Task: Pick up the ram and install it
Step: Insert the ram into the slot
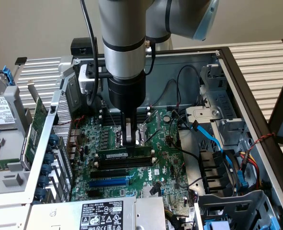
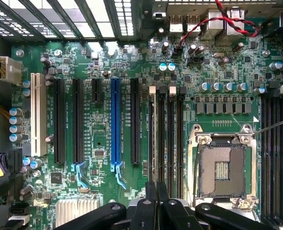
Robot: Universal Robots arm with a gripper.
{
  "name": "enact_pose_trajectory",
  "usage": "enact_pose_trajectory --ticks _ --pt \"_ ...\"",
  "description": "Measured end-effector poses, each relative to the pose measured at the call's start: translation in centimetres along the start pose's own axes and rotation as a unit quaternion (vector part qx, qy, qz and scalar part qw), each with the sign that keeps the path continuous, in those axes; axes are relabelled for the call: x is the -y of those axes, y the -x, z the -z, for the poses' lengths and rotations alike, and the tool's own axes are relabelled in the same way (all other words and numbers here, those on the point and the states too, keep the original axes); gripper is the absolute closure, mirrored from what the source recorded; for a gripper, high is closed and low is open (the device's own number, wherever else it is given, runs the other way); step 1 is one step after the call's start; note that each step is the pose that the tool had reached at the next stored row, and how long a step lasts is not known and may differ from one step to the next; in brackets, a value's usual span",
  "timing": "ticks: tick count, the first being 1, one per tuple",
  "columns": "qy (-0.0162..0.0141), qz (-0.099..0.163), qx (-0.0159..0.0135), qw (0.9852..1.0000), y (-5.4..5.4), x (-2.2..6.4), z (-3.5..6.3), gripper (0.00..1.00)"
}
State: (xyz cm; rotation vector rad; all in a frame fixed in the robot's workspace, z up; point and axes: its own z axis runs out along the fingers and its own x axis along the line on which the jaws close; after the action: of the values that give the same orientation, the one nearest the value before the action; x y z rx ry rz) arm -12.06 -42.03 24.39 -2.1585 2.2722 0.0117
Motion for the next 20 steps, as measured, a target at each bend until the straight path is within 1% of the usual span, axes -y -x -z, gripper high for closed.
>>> enact_pose_trajectory --ticks 3,7,20 --pt "0.0000 0.000 0.0014 1.0000 0.02 -0.02 -0.09 0.88" --pt "0.0000 0.000 0.0020 1.0000 0.01 -0.03 -0.19 0.88" --pt "-0.0001 -0.002 0.0023 1.0000 -0.08 -0.11 -0.50 0.88"
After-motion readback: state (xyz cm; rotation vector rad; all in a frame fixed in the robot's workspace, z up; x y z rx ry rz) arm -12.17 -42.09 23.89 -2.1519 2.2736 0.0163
